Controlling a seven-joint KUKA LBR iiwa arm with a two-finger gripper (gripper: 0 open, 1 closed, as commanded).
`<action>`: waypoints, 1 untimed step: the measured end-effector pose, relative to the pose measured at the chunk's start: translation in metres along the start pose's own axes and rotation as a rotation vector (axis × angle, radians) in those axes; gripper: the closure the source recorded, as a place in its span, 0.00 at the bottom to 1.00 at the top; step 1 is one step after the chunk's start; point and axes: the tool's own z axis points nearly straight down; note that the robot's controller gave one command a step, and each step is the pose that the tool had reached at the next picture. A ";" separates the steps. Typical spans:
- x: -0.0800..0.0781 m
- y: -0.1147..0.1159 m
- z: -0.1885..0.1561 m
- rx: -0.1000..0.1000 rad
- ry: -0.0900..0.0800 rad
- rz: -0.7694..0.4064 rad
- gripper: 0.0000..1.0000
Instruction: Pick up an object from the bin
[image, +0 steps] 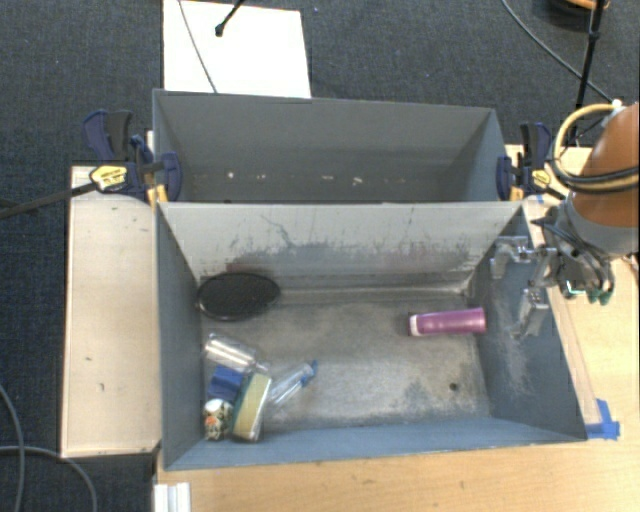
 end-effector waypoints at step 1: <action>-0.001 0.031 0.130 -0.002 0.000 0.085 0.00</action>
Offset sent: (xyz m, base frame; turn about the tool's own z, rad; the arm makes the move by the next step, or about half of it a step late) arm 0.0018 0.0292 -0.1255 0.0858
